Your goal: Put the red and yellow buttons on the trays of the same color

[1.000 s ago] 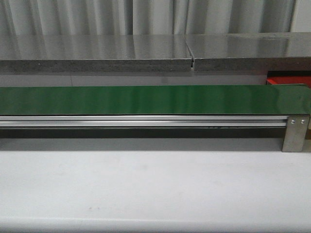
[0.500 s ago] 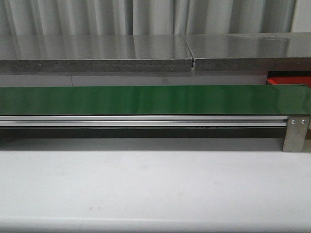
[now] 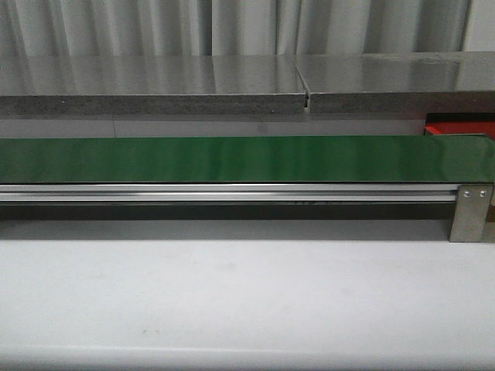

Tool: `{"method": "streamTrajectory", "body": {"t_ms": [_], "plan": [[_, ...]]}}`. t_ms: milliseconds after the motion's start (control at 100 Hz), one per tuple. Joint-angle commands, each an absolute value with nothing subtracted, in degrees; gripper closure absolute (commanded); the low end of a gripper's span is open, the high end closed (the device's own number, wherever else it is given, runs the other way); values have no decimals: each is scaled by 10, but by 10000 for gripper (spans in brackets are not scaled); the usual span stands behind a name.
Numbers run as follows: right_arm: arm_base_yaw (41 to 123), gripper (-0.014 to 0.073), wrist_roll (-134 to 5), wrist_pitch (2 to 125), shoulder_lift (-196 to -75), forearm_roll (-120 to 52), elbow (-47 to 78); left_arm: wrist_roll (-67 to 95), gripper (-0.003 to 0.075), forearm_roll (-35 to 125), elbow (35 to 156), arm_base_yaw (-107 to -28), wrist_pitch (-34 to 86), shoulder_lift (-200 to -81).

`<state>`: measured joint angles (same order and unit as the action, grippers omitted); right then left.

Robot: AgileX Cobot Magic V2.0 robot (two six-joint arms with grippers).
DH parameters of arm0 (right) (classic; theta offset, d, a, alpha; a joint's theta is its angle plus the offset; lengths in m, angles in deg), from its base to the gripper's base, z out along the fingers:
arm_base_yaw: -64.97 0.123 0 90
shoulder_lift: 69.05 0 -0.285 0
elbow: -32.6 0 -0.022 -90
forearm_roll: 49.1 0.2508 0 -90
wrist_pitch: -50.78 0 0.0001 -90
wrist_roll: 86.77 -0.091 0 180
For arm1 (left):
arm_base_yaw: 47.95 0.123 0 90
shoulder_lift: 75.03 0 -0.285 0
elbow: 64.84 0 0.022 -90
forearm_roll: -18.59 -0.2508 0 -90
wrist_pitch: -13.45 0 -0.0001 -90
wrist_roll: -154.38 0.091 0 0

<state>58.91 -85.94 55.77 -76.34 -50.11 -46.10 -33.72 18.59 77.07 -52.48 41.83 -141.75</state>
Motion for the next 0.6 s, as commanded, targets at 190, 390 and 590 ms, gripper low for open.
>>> {"method": "streamTrajectory", "body": {"t_ms": [190,390,590], "plan": [[587,712,-860,511,-771,-505,-449,-338,156,181,791,-524,394,-1423],[587,712,-860,511,-771,-505,-449,-338,75,173,792,-524,416,-1423],[587,712,-860,511,-771,-505,-449,-404,100,174,797,-473,434,-1423]]}}
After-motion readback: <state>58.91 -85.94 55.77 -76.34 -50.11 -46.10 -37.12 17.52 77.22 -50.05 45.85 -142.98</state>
